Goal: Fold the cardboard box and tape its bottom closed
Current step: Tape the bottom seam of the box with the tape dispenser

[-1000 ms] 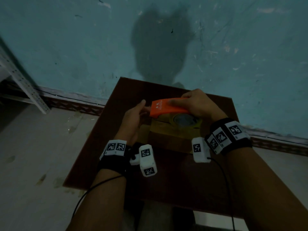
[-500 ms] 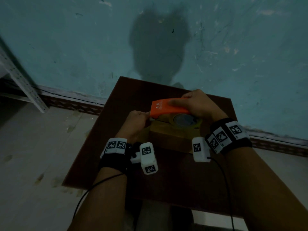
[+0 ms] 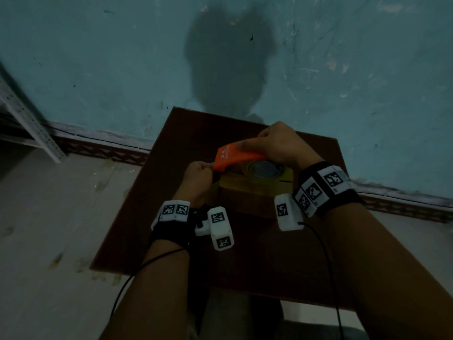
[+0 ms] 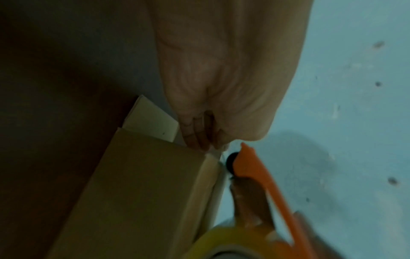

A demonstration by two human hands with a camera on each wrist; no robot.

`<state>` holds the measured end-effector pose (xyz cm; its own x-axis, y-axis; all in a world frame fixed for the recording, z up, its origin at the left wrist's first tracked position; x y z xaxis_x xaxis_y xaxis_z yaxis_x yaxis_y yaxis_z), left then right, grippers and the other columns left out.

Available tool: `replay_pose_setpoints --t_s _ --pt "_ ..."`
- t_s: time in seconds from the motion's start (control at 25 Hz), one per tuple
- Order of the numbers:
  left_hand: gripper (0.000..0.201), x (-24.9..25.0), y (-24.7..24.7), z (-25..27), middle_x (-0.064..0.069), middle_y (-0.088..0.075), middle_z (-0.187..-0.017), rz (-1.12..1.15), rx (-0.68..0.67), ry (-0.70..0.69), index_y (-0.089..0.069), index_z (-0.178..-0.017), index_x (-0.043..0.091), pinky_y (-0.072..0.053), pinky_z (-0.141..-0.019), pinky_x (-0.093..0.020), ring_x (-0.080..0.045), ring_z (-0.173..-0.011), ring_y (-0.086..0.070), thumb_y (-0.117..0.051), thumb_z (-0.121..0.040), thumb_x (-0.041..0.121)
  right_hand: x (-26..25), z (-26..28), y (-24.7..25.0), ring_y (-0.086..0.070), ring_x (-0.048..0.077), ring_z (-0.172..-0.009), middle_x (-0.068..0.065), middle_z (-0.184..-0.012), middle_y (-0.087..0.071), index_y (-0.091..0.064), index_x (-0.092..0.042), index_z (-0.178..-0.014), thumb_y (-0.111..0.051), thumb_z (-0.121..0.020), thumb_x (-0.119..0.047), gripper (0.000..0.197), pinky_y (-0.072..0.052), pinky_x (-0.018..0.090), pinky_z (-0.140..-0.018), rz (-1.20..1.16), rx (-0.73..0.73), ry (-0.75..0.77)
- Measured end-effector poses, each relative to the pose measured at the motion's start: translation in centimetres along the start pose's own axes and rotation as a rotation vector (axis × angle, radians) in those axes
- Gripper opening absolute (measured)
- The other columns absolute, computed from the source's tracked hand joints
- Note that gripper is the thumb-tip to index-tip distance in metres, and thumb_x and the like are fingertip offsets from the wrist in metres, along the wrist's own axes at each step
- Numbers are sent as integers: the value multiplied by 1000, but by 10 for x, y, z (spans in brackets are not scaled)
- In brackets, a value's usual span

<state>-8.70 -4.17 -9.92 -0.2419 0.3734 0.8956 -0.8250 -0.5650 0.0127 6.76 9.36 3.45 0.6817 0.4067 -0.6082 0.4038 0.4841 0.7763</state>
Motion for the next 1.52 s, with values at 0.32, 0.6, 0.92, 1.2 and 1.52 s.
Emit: replay_pose_setpoints --t_s 0.32,0.6,0.92,1.2,1.52 --pt "15 1 0 2 -9 -65 -89 20 -27 16 -72 -103 4 -49 -70 -31 -19 -81 -62 -57 -104 7 -9 -1 -5 -56 21 -61 8 -68 -60 -78 1 -84 -83 -76 -69 71 -43 39 -61 62 3 -15" --pt "29 -17 -13 16 -27 -74 -124 113 -111 56 -69 -126 13 -58 -103 -59 -44 -111 -73 -57 -105 30 -12 -3 -8 -55 18 -58 3 -65 -59 -71 -12 -78 -83 -77 -69 58 -43 36 -59 120 -3 -31" --pt "13 -11 -10 19 -11 -70 -115 31 1 -57 -60 -121 22 -58 -74 -41 -25 -94 -71 -59 -108 23 -9 -5 -10 -57 19 -58 0 -62 -59 -68 -14 -71 -81 -77 -70 58 -45 34 -58 143 12 -45" --pt "16 -6 -18 18 -7 -68 -106 -20 18 -182 -61 -112 25 -52 -76 -34 -21 -91 -67 -51 -108 13 -8 -8 -11 -54 18 -55 -1 -59 -56 -59 -17 -64 -81 -76 -71 60 -41 34 -56 139 29 -48" --pt "19 -12 -15 17 -1 -69 -103 -112 98 -259 -64 -107 26 -50 -74 -31 -19 -96 -69 -57 -105 8 -7 -8 -12 -55 19 -56 0 -60 -55 -59 -15 -63 -79 -76 -74 63 -43 35 -57 171 27 -36"
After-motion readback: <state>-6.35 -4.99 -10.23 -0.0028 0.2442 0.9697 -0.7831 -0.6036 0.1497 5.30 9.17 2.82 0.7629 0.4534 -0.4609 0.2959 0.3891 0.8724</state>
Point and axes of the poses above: each hand's wrist, its own z-axis away from the middle knuckle, its own y-axis out of the back of the hand, x = y × z, the point moved 2 cm from there along -z, towards the middle knuckle
